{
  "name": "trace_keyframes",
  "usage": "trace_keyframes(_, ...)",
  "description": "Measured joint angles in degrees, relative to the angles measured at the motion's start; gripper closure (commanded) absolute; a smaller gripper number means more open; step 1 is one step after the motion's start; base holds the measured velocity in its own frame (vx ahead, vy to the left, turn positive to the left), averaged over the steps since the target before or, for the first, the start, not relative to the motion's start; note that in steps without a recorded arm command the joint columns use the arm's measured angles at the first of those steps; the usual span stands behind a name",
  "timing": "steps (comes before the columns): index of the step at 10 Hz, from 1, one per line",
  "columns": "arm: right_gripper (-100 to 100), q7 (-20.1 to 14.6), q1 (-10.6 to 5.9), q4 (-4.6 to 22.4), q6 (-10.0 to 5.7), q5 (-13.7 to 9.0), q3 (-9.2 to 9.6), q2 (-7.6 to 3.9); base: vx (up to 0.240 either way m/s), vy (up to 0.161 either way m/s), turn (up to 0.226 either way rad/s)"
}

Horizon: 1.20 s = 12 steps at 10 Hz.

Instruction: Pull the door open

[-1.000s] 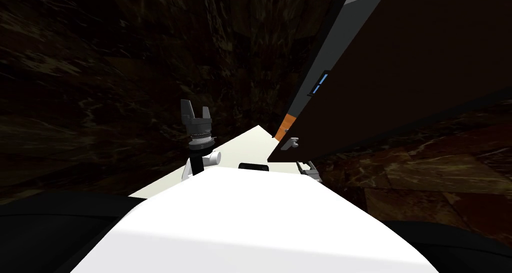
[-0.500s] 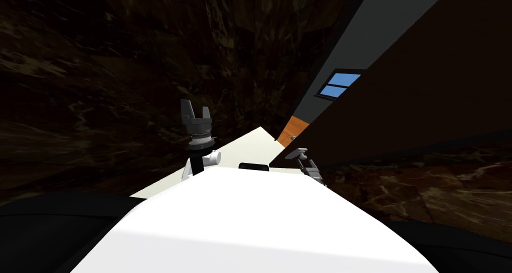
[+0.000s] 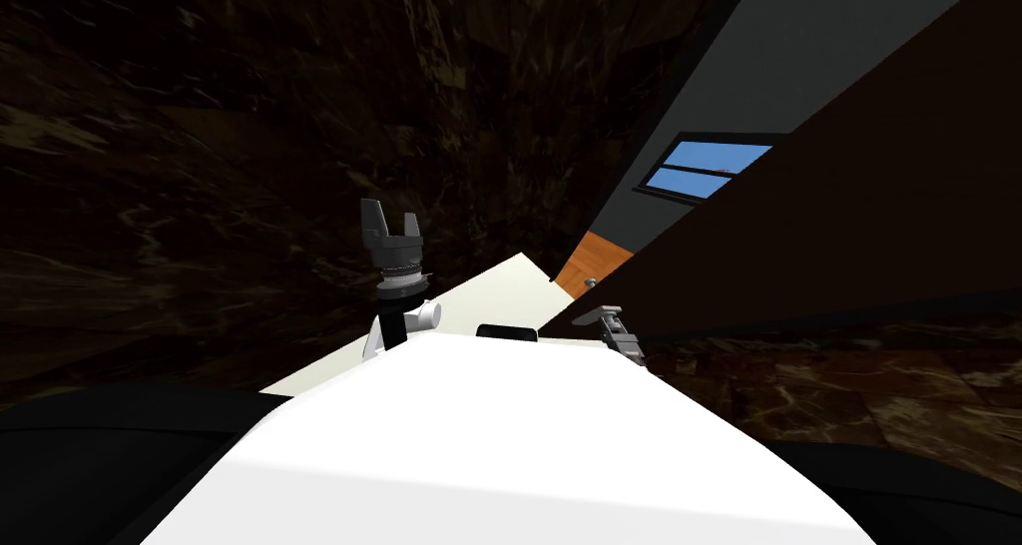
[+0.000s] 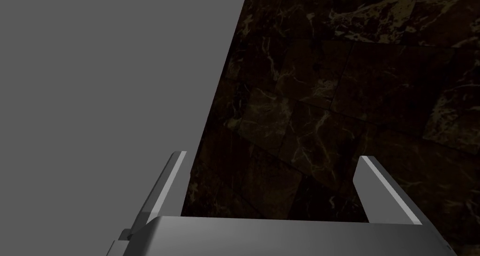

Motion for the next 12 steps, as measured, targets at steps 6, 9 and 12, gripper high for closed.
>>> trace_keyframes(6,100,-1.8,0.84,3.4,-4.19,1.6,1.95,-0.06,-0.021,-0.008,0.024)
trace_keyframes(9,100,-4.1,1.67,7.4,-9.11,3.3,4.21,-0.14,-0.036,-0.020,0.034)
trace_keyframes(12,100,-5.9,3.00,11.3,-14.65,5.3,6.79,-0.08,-0.031,-0.030,0.033)
